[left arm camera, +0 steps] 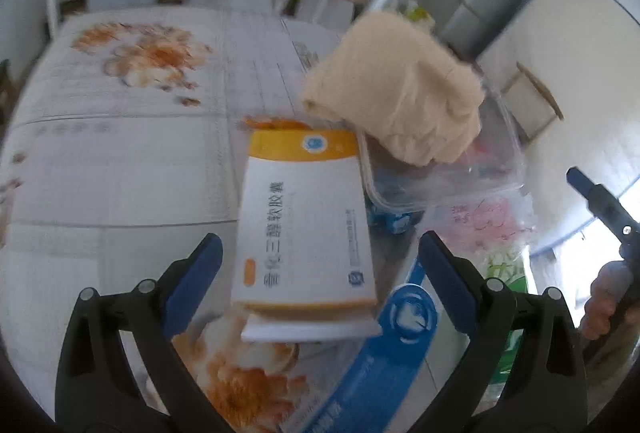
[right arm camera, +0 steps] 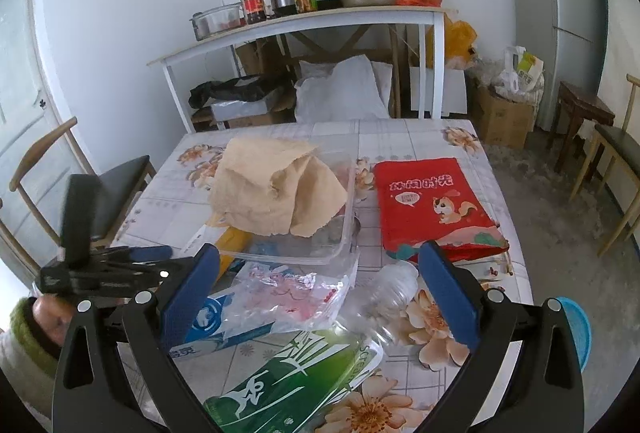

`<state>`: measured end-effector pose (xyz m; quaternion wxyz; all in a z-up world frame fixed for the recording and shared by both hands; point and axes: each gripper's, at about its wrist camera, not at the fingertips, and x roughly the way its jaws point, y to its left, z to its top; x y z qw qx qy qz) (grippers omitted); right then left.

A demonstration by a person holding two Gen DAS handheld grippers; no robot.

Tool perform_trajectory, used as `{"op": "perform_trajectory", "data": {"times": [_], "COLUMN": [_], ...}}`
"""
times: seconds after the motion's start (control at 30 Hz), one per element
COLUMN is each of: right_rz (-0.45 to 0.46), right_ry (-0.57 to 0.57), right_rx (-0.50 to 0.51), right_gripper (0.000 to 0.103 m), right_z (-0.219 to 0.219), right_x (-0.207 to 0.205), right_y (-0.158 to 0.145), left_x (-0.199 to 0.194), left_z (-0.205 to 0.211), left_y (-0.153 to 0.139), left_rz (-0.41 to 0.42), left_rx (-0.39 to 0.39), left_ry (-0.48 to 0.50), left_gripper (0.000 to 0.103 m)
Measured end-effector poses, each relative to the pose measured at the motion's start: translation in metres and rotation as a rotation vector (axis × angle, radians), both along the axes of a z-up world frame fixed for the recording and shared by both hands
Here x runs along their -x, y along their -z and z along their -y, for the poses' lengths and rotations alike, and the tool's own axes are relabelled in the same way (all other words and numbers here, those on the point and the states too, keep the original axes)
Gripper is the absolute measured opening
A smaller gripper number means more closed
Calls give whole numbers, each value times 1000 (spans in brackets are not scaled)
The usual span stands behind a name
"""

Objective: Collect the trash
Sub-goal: 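Return to the table and grasp the white-orange medicine box with the left gripper, then grasp the beige cloth with the right gripper and lift it from the plastic tub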

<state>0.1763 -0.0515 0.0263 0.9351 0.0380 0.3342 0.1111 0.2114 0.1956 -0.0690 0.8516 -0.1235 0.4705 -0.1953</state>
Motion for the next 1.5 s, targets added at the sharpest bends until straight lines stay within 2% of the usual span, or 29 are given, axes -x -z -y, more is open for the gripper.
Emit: {"op": "perform_trajectory", "data": {"times": [0.13,0.33,0.43,0.5,0.6,0.83,1.03,1.2,1.27,1.5], "right_rz": [-17,-33,-37,-39,-39,-43,-48,-4,20,75], "right_ry": [9,15,15,14,14,8,-21,-93,-148,-376], "right_rx": [-6,-25,-34,-35,-38,-29,-6,72,140,376], "right_gripper": [96,96,96,95,94,89,85,83,82,82], "right_z": [5,13,14,15,16,15,10,-6,-20,-80], "right_x": [-3,-6,-6,-6,-5,-3,-1,-13,-25,-67], "right_y": [2,5,6,6,5,5,3,-12,-18,-26], "left_x": [-14,-19,-18,-16,-17,-5,5,19,25,37], "left_z": [3,3,5,7,8,1,-16,-30,-34,-47], "left_y": [14,15,13,12,10,10,11,10,9,8], "left_rz": [-44,-32,-32,-32,-36,-36,-47,-43,-38,-38], "left_rx": [-15,-23,-24,-38,-54,-57,-33,-57,-73,-42], "left_ry": [40,57,68,65,55,18,-55,-113,-134,-192], "left_gripper": [95,94,88,77,68,68,68,68,68,68]}}
